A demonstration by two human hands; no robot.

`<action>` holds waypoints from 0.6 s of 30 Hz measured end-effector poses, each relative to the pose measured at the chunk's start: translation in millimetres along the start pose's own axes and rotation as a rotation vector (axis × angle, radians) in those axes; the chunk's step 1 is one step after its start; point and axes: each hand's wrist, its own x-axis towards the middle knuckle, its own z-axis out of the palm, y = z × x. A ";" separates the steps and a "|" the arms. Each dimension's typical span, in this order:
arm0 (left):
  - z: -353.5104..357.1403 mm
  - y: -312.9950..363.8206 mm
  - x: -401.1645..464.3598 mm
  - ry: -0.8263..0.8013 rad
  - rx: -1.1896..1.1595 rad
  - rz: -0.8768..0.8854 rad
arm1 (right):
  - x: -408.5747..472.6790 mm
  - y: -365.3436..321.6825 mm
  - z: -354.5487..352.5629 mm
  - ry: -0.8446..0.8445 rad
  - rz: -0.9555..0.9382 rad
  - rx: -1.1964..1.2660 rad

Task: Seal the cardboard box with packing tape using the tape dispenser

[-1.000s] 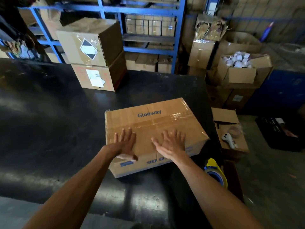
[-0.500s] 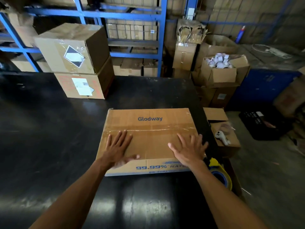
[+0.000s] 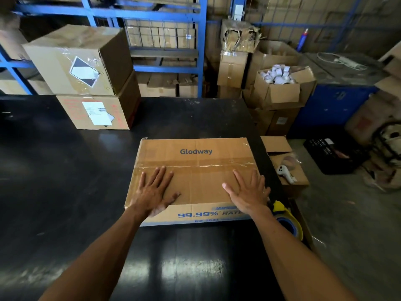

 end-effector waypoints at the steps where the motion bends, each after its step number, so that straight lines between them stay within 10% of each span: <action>1: 0.3 -0.4 0.2 0.003 0.003 0.001 | 0.4 -0.1 -0.3 -0.003 0.003 0.002; 14: -5.9 2.8 -1.3 0.065 0.031 0.031 | 3.7 2.1 -6.7 -0.110 -0.018 0.042; 18: 8.7 33.0 -41.8 0.442 -0.067 -0.088 | -9.4 11.0 -11.0 0.085 -0.070 0.289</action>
